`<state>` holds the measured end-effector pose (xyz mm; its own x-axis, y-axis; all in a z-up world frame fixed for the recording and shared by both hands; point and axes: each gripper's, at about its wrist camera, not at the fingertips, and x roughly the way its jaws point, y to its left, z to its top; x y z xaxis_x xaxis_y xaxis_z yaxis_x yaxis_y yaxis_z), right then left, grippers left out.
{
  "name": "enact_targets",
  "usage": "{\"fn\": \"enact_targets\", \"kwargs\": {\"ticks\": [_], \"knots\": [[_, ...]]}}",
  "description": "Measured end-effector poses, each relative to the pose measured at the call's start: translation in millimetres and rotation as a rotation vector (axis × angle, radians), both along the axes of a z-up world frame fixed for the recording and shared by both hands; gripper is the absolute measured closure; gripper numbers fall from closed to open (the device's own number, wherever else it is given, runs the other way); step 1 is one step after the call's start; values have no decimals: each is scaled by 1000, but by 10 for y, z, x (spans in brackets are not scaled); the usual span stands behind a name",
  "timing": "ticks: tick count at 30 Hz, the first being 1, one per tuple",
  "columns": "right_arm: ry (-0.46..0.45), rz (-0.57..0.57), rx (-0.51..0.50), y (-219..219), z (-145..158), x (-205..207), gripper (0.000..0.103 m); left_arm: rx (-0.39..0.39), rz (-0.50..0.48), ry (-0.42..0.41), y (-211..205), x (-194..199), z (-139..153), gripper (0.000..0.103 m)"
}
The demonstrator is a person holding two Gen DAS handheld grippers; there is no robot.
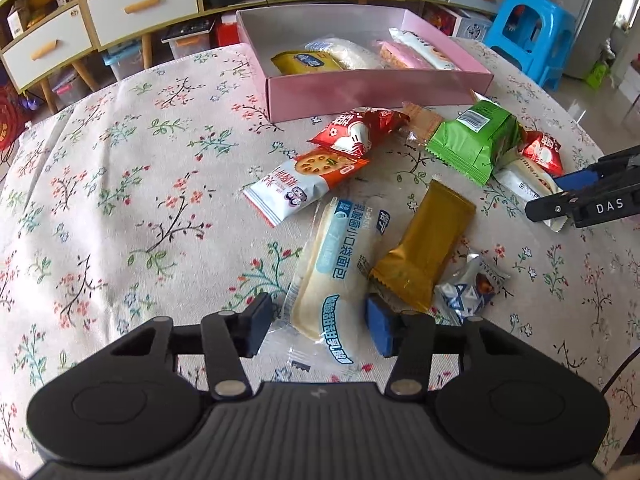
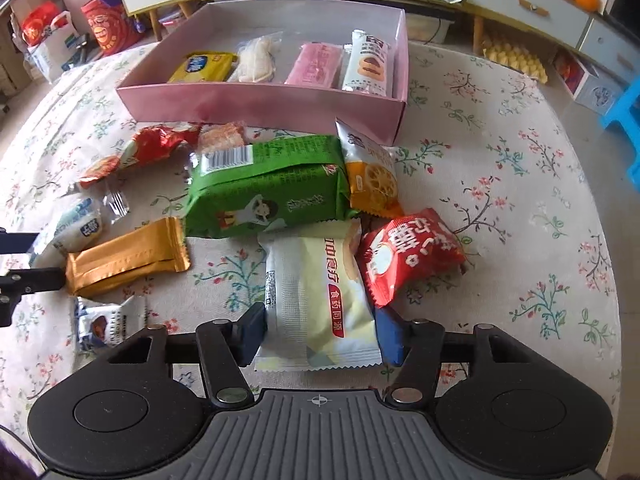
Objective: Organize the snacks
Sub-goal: 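Grasp the blue-printed bread packet with the left tool while the right tool grasps the cream bread packet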
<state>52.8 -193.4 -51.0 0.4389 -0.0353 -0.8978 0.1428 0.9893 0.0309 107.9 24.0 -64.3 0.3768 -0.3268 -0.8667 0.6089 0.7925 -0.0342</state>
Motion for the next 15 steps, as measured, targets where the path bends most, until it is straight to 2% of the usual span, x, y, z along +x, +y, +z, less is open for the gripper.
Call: {"fn": "enact_targets", "kwargs": {"ticks": [8, 11, 14, 15], "knots": [[32, 82, 17, 93, 14, -175, 48, -13, 77, 89, 169, -119, 15, 60], [50, 113, 24, 135, 14, -262, 48, -20, 56, 111, 190, -236, 16, 61], [59, 134, 26, 166, 14, -330, 47, 0, 9, 102, 136, -353, 10, 53], [60, 137, 28, 174, 17, -343, 46, 6, -1, 97, 115, -374, 7, 48]]}}
